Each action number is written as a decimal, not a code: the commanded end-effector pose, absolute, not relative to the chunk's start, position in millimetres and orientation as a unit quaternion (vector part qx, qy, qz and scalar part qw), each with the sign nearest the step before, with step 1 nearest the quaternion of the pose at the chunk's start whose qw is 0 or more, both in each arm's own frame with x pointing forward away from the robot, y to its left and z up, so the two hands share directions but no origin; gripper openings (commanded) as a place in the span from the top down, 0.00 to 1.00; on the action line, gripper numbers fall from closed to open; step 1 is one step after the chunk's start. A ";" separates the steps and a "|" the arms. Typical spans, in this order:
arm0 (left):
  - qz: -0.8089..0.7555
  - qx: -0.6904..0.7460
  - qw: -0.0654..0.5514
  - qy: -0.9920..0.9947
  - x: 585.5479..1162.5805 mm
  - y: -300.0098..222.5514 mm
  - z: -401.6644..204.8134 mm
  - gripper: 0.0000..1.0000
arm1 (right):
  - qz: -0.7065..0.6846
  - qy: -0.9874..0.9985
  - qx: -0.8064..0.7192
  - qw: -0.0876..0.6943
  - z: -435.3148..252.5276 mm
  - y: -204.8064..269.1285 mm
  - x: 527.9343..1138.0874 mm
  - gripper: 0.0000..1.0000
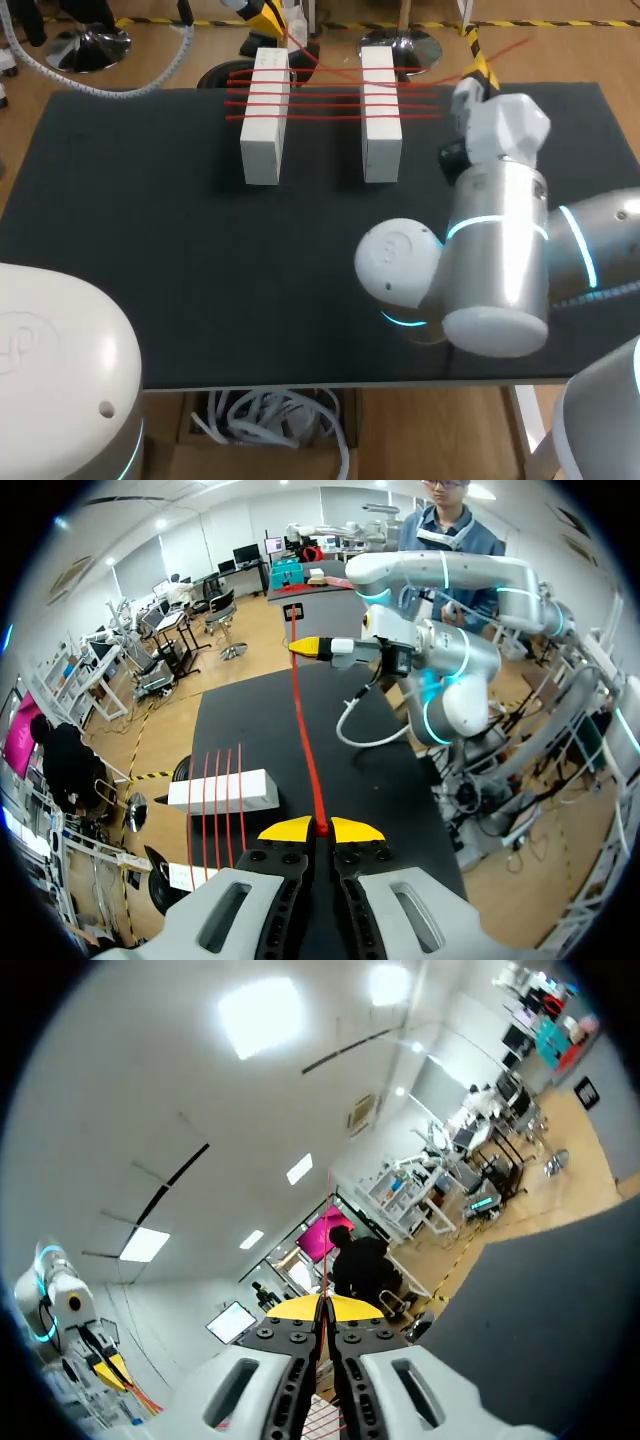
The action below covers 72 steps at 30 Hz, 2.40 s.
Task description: Grab the tape and strap the tape.
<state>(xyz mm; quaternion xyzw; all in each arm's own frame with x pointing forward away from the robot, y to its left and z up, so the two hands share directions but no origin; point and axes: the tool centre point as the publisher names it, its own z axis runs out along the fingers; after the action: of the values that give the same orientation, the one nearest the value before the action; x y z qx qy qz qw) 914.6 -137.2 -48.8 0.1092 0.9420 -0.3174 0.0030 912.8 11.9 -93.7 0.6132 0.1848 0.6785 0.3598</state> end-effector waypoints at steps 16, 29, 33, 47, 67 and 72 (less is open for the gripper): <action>-0.316 0.109 0.002 0.942 914.8 -137.2 -48.1 1.00 | 0.676 0.154 0.621 0.364 -83.0 44.6 908.9 1.00; -0.316 0.109 0.002 0.942 914.8 -137.2 -48.1 1.00 | 0.578 0.266 0.659 0.401 -84.8 66.8 916.4 1.00; -0.316 0.109 0.002 0.942 914.8 -137.2 -48.1 1.00 | 0.557 0.360 0.570 0.485 -69.7 70.5 916.8 1.00; -0.316 0.109 0.002 0.942 914.8 -137.2 -48.1 1.00 | 0.478 0.553 0.346 0.589 -60.2 63.4 920.0 1.00; -0.316 0.109 0.002 0.942 914.8 -137.2 -48.1 1.00 | 0.473 0.602 0.278 0.581 -67.6 74.4 920.4 1.00; -0.316 0.109 0.002 0.942 914.8 -137.2 -48.1 1.00 | 0.473 0.602 0.278 0.581 -67.6 74.4 920.4 1.00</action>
<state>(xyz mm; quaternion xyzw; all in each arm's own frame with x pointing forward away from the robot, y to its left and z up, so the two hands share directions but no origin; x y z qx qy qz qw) 915.1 -137.5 -49.0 0.1093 0.9419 -0.3177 0.0027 919.5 78.8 -73.1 0.2940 0.5774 0.4628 0.6050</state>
